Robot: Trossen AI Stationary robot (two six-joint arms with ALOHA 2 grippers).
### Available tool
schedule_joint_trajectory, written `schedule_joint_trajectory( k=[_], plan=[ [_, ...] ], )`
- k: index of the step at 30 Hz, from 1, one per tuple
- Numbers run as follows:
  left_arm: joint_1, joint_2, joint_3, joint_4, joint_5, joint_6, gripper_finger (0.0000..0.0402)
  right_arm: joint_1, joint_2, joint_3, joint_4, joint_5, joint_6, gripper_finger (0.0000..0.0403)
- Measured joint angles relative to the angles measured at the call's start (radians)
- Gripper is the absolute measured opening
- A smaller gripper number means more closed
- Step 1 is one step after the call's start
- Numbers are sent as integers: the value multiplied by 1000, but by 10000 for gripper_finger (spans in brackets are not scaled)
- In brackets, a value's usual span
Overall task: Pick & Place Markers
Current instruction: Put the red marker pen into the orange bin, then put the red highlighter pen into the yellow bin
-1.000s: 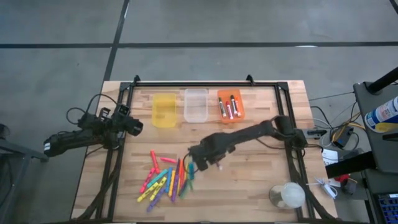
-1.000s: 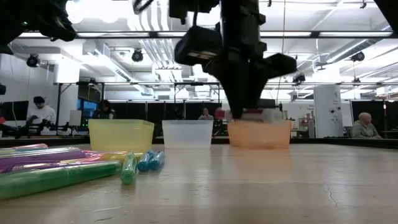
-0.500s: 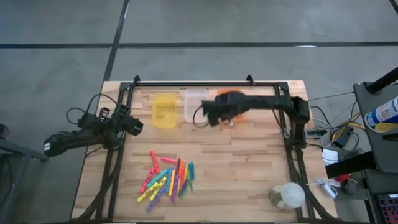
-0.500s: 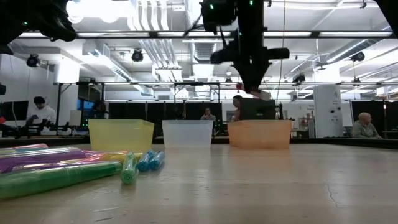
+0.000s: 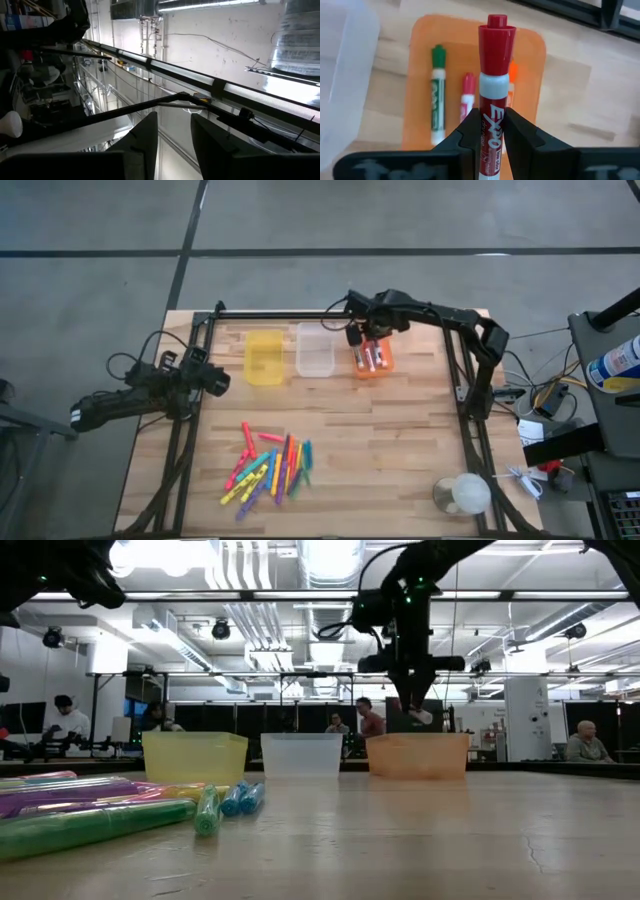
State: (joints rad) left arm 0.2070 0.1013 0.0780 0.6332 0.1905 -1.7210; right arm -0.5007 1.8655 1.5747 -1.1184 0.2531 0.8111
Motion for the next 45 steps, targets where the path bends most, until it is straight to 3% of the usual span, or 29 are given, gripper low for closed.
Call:
schedule_joint_trajectory(
  k=[4,9,18,28,33,36,41,45],
  plan=[
    [0,0,0,-2,-2,7,112,-41,0,-22,19,-72,-21,57],
    [0,0,0,-8,-26,19,112,-41,1,-56,52,-79,-28,64],
    [0,0,0,-38,-33,21,112,-41,2,-119,102,-124,-52,116],
    [0,0,4,-43,-47,14,112,-5,-24,-66,106,-161,-59,154],
    [0,9,19,-45,-55,17,112,111,-82,-29,109,-207,-9,150],
    [0,30,54,-4,-134,-1,112,223,-122,-9,117,-199,28,144],
    [0,114,129,67,-173,55,112,432,-181,8,138,-96,158,132],
    [-1,230,239,-130,-105,129,112,588,-229,9,160,58,221,125]
  ],
)
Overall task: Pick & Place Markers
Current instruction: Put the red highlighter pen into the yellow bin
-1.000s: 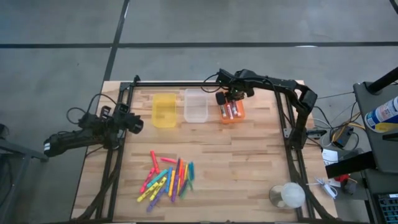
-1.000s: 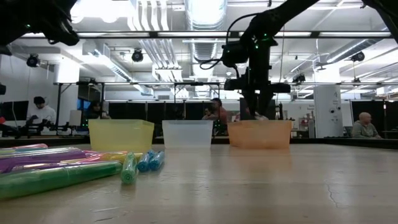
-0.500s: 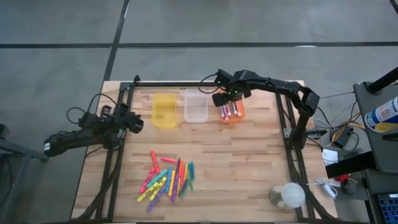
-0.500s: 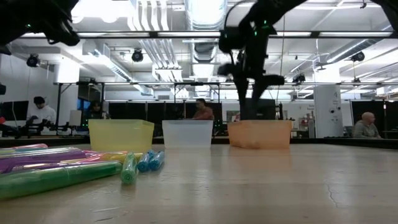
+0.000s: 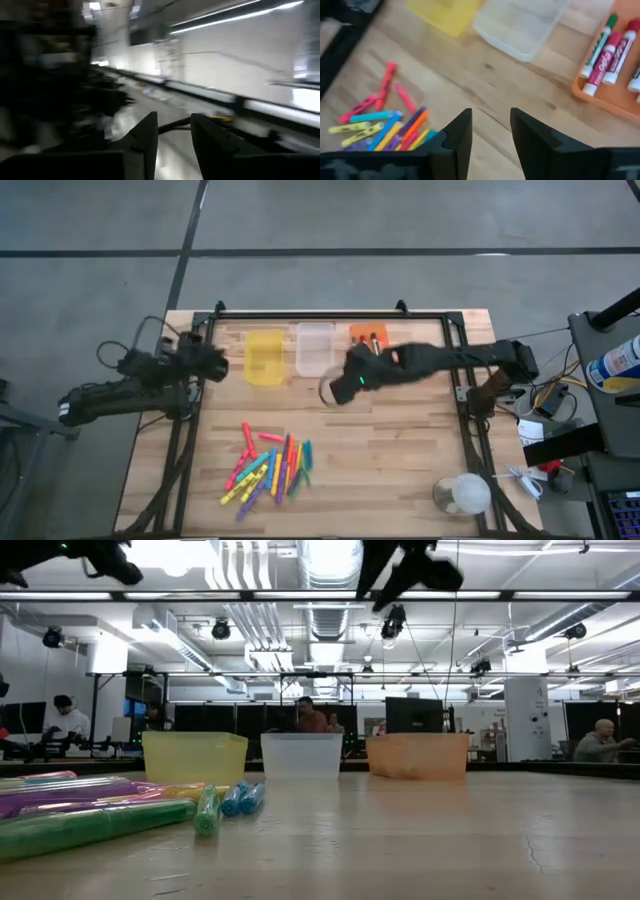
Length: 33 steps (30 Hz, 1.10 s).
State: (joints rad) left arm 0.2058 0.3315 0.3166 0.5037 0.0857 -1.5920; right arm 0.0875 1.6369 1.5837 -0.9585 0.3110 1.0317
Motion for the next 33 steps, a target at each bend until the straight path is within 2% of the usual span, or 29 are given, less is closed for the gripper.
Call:
schedule_joint_trajectory(
  k=[3,7,10,13,17,22,33],
  plan=[
    [0,110,109,-275,63,51,112,101,-25,0,-5,108,20,122],
    [-6,244,248,-632,100,156,112,200,-62,-2,-38,141,0,121],
    [-19,338,327,-836,24,242,112,268,-83,-7,-103,170,-17,121],
    [-31,425,367,-1026,-76,236,112,325,-97,-12,-196,186,-14,121],
    [-69,526,381,-1152,-114,129,112,374,-114,-18,-269,215,-15,121],
    [-176,648,381,-1170,-157,6,112,407,-126,-23,-276,216,-42,121],
    [-453,847,406,-1310,-127,-278,112,417,-132,-37,-276,216,-112,121]
  ],
)
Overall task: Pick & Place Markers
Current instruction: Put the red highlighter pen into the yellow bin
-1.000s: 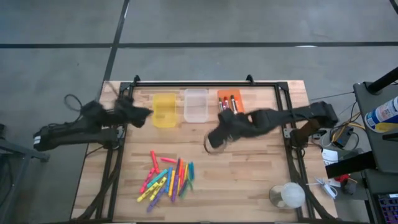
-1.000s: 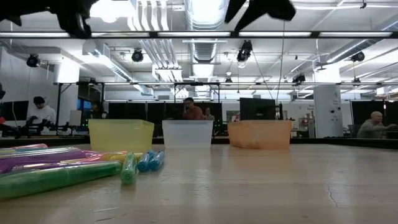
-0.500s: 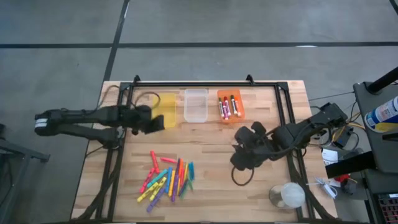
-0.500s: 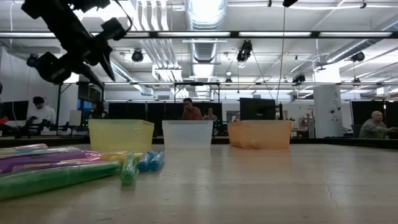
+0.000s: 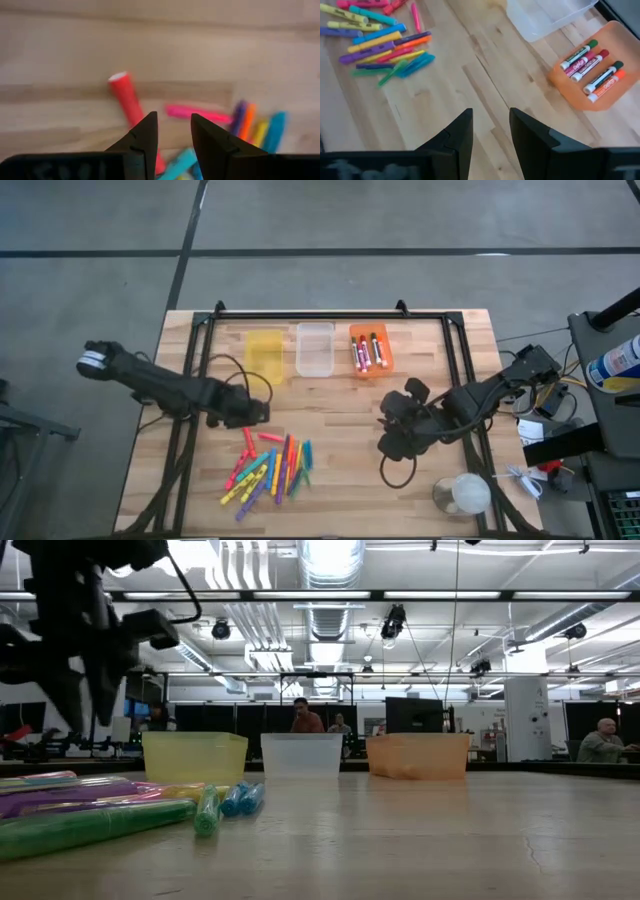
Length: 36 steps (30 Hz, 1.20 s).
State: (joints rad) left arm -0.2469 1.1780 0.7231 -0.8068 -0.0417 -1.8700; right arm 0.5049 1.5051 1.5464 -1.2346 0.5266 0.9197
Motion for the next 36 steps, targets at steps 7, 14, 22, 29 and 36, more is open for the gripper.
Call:
schedule_joint_trajectory(
  k=[7,14,22,29,36],
  plan=[
    [-39,102,57,-175,21,-20,112,-1,0,-13,0,0,-15,121],
    [-39,195,64,-83,39,-15,112,-1,0,-13,0,-1,-39,121],
    [-39,270,64,-67,67,8,112,3,0,-14,-8,-3,-42,121],
    [-39,335,62,-49,85,28,112,3,0,-14,-9,-3,-57,121],
    [-30,374,63,-38,86,97,112,3,0,-14,-10,-3,-60,121]
  ],
)
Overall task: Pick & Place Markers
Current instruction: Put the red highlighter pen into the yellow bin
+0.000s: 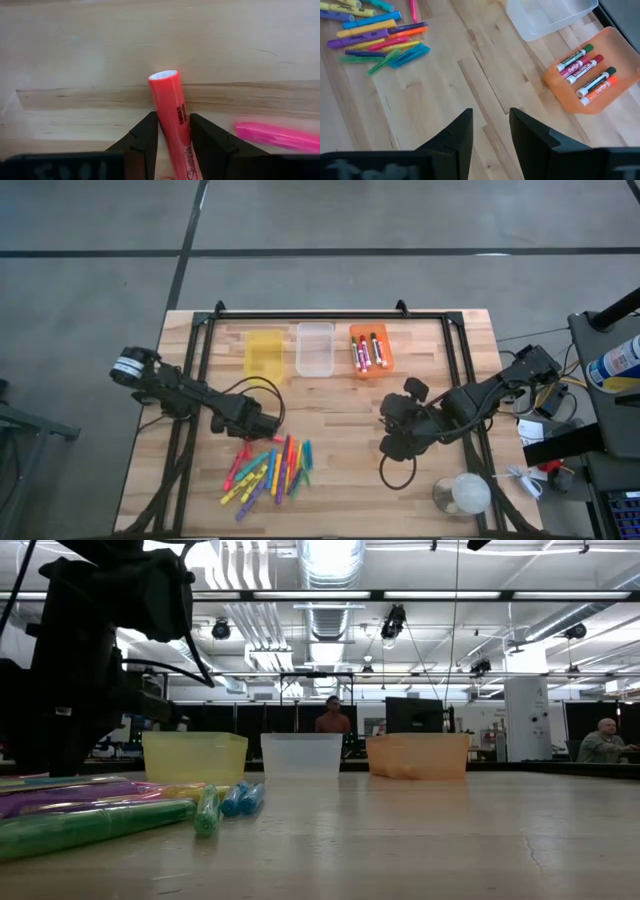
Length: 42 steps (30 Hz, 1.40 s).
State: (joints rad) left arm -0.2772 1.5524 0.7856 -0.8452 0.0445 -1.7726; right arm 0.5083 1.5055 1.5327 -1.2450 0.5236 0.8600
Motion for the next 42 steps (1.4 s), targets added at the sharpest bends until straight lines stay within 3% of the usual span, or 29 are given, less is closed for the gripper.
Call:
schedule_joint_trajectory(
  k=[5,14,20,27,35,42],
  plan=[
    [24,-25,-3,1,21,16,108,0,0,0,0,0,1,121],
    [64,-106,-2,-23,-66,48,57,0,0,0,0,0,-19,121],
    [88,-132,13,-30,-66,87,52,0,0,0,1,1,-18,121],
    [138,-184,75,-47,-141,109,51,0,0,0,6,1,-15,121],
    [310,-229,214,-116,-275,324,52,0,0,0,53,3,-26,121],
    [588,-226,282,-121,-300,568,53,0,0,0,57,11,-26,121]
  ],
)
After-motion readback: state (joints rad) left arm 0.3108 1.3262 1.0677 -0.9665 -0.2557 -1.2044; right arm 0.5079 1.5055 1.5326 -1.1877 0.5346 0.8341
